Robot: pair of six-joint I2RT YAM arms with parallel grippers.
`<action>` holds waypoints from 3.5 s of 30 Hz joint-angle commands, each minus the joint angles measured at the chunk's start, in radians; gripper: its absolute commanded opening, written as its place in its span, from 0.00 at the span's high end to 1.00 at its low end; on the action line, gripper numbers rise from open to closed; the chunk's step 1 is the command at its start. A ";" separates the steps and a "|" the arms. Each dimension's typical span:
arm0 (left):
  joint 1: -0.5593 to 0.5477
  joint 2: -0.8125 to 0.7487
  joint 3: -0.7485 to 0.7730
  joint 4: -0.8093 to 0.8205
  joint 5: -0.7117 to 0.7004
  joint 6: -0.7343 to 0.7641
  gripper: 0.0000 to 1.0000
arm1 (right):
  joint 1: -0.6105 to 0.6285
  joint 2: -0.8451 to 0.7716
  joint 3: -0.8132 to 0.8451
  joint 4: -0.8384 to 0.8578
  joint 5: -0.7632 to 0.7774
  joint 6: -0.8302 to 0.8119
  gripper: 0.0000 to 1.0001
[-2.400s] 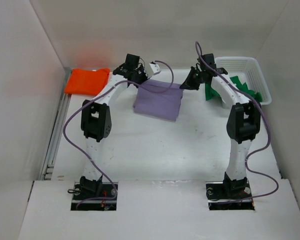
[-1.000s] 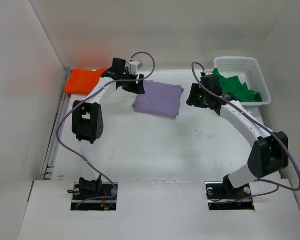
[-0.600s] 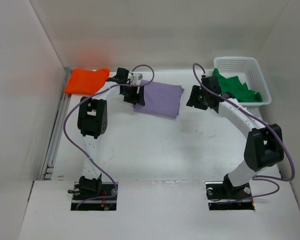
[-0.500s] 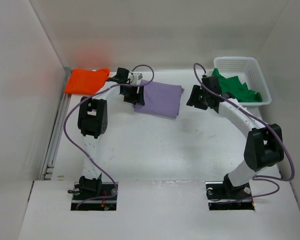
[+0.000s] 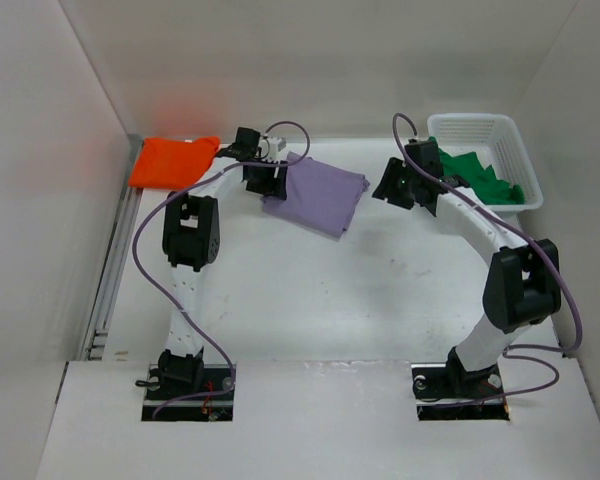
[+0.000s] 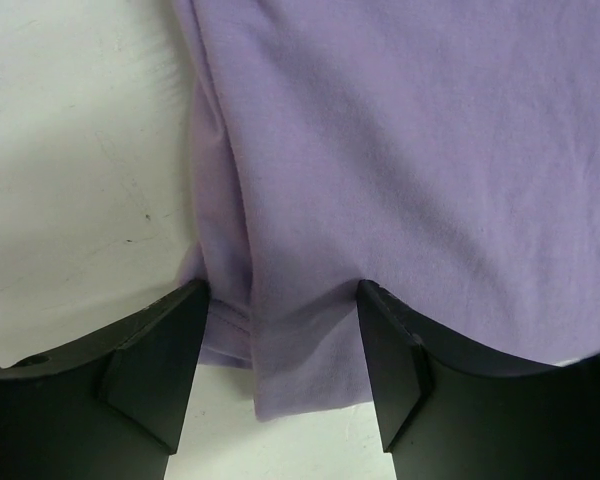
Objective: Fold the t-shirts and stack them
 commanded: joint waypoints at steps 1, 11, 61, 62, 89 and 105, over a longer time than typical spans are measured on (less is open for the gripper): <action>-0.003 -0.098 0.002 -0.009 0.066 0.098 0.39 | -0.004 -0.002 0.049 -0.008 0.004 0.010 0.47; 0.070 -0.007 0.138 0.091 0.052 0.082 0.35 | 0.002 0.001 0.046 -0.057 0.015 0.000 0.46; 0.051 0.006 0.195 -0.058 0.102 -0.059 1.00 | -0.075 -0.316 -0.128 -0.131 0.124 -0.019 0.41; 0.065 -0.005 0.200 -0.057 0.056 -0.045 1.00 | -0.078 -0.324 -0.134 -0.128 0.127 -0.019 0.41; 0.209 -0.045 0.359 0.189 -0.589 0.354 1.00 | -0.130 -0.434 -0.261 -0.106 0.141 -0.016 0.40; 0.392 -0.074 0.384 0.209 -0.503 0.331 1.00 | -0.139 -0.451 -0.292 -0.117 0.133 -0.014 0.40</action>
